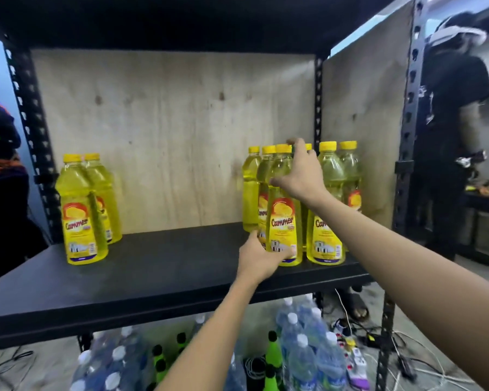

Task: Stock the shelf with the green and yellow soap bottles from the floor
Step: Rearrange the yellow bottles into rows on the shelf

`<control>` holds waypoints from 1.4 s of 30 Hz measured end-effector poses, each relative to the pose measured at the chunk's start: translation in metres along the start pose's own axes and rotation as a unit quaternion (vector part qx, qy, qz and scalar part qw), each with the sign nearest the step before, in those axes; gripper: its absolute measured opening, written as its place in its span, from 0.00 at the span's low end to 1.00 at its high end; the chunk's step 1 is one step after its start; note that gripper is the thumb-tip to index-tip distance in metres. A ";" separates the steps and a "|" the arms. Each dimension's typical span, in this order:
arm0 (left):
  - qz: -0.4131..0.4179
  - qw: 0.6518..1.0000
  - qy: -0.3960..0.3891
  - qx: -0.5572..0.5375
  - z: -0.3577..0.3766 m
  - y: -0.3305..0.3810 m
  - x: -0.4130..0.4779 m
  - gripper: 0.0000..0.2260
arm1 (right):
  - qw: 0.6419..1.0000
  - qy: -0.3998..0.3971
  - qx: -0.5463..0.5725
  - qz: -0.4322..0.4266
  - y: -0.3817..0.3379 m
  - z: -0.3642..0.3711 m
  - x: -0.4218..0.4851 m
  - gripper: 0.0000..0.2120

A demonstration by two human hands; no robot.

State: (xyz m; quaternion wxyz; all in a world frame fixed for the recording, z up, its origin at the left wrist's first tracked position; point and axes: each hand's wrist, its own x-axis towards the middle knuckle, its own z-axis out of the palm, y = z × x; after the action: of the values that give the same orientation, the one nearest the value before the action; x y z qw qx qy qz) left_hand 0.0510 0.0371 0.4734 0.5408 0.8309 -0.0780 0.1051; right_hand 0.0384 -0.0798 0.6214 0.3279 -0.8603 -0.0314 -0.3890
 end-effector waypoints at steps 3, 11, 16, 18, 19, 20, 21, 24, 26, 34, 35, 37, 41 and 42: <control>0.008 0.999 0.028 0.035 0.014 0.007 -0.005 0.34 | 1.000 0.010 0.018 0.023 0.002 0.006 0.003 0.45; 0.020 0.994 0.077 0.078 0.030 0.011 -0.011 0.40 | 0.998 0.051 0.032 0.018 0.001 0.010 -0.003 0.40; 0.040 0.991 0.090 0.086 -0.001 0.000 -0.019 0.37 | 0.995 0.076 0.048 -0.041 -0.021 0.016 -0.022 0.36; 0.052 0.989 0.105 0.089 -0.028 -0.010 -0.024 0.37 | 0.995 0.070 0.049 -0.054 -0.041 0.027 -0.029 0.37; 0.056 0.987 0.118 0.091 -0.044 -0.015 -0.027 0.37 | 0.995 0.068 0.053 -0.059 -0.053 0.035 -0.032 0.39; 0.057 0.985 0.133 0.097 -0.061 -0.021 -0.031 0.36 | 0.994 0.067 0.062 -0.064 -0.066 0.043 -0.034 0.41; 0.056 0.982 0.147 0.105 -0.079 -0.026 -0.034 0.35 | 0.993 0.065 0.073 -0.071 -0.080 0.052 -0.037 0.41; 0.041 0.973 0.183 0.134 -0.136 -0.044 -0.045 0.36 | 0.988 0.042 0.112 -0.094 -0.125 0.082 -0.048 0.40; 0.031 0.965 0.209 0.153 -0.175 -0.056 -0.051 0.34 | 0.985 0.018 0.141 -0.099 -0.155 0.103 -0.055 0.40; -0.005 0.942 0.259 0.212 -0.293 -0.097 -0.072 0.30 | 0.972 -0.071 0.182 -0.127 -0.256 0.173 -0.076 0.31; -0.011 0.941 0.262 0.215 -0.305 -0.101 -0.073 0.31 | 0.971 -0.082 0.183 -0.128 -0.266 0.181 -0.078 0.31; -0.021 0.941 0.262 0.210 -0.326 -0.112 -0.072 0.31 | 0.970 -0.091 0.182 -0.130 -0.283 0.195 -0.083 0.31; -0.027 0.951 0.236 0.195 -0.356 -0.131 -0.070 0.31 | 0.971 -0.097 0.171 -0.134 -0.308 0.218 -0.089 0.34; -0.025 0.953 0.231 0.193 -0.361 -0.135 -0.069 0.31 | 0.972 -0.098 0.165 -0.136 -0.313 0.222 -0.090 0.35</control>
State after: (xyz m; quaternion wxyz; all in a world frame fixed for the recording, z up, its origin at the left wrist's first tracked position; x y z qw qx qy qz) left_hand -0.0159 0.4229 0.4784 0.3762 0.8741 0.0914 0.2936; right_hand 0.0234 0.3139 0.6213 0.4048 -0.8157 -0.2443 -0.3334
